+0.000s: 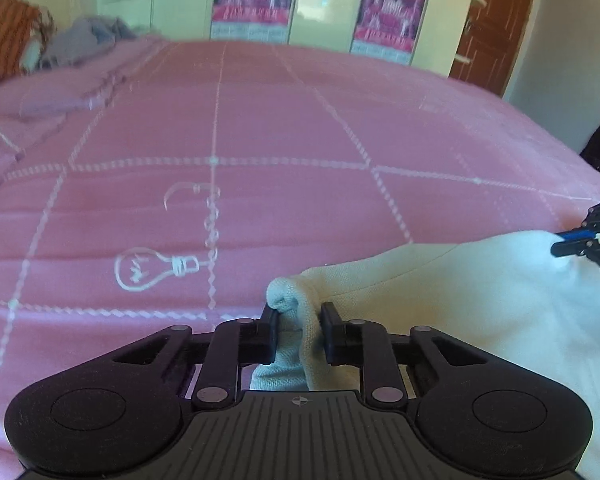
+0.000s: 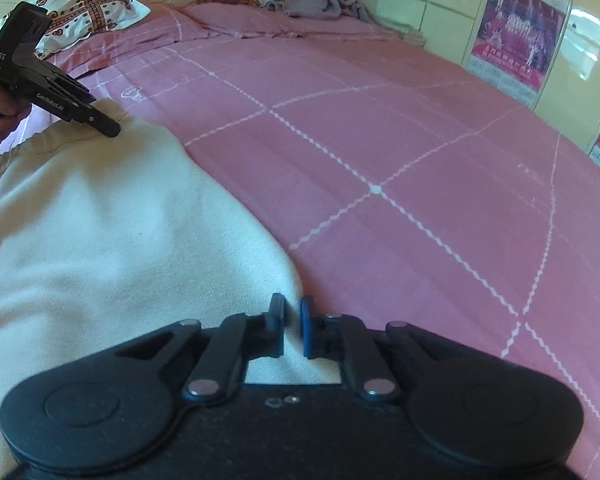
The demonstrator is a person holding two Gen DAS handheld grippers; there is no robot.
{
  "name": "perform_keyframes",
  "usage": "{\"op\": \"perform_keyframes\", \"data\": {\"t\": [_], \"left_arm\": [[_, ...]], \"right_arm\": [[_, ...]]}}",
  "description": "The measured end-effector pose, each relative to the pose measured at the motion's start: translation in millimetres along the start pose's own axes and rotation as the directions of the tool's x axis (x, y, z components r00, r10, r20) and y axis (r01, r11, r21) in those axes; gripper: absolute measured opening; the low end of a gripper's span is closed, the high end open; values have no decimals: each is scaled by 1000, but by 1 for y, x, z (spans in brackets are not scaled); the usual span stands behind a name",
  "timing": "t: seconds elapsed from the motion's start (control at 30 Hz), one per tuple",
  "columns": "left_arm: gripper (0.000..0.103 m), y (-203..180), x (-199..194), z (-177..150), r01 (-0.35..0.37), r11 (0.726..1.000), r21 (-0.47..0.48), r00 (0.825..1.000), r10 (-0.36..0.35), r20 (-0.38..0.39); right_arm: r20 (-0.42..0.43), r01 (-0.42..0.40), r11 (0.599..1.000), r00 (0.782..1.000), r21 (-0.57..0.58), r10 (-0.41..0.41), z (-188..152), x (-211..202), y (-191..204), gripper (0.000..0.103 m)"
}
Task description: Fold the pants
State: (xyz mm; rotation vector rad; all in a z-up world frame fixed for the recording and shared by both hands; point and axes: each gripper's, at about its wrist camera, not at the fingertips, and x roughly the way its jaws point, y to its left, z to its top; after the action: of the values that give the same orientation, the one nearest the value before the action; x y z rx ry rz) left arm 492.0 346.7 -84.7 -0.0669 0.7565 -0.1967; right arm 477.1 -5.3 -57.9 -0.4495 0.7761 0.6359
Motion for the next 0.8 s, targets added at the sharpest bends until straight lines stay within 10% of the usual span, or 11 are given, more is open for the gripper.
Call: {"op": "perform_keyframes", "data": {"t": [0.37,0.7,0.8], "left_arm": [[11,-31,-164,-68,13,996,89,965,-36,259],[13,-46,-173,-169,-108,993,-46,991,112,75],[42,-42,-200,-175,-112,983,-146,986,128,107]], "right_arm": [[223,195,967,962,-166,-156,-25,-155,119,7],[54,181,982,982,46,-183,-114,-134,198,18],[77,167,962,979,214,-187,-125,-156,190,28]]}}
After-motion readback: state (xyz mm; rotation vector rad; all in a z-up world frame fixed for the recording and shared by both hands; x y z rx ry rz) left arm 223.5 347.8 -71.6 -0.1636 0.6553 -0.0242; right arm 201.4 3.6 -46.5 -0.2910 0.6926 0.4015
